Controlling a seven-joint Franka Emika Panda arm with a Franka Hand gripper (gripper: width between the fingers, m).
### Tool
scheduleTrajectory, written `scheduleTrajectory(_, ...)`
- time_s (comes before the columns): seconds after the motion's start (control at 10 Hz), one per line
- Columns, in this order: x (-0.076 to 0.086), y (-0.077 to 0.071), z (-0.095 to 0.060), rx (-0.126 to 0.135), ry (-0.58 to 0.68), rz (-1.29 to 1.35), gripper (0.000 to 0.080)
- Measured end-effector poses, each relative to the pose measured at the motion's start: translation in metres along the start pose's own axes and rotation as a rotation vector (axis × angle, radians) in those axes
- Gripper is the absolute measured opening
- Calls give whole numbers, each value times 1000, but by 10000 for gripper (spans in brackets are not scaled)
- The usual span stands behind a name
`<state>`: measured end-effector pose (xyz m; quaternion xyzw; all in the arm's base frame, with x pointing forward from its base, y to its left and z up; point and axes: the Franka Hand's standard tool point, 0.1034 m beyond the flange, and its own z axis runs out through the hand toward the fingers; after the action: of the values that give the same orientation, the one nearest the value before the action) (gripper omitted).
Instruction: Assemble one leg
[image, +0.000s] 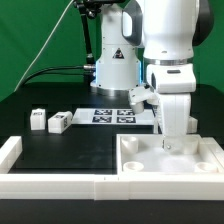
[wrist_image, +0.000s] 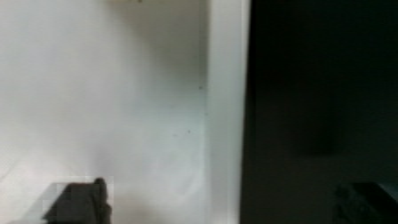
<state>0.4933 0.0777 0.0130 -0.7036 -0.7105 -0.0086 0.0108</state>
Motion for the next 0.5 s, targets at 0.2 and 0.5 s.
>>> scheduleTrajectory(0.2, 0, 0, 0, 0, 0, 0, 647)
scheduleTrajectory(0.5, 4, -2, -6, -6, -1, 57, 649)
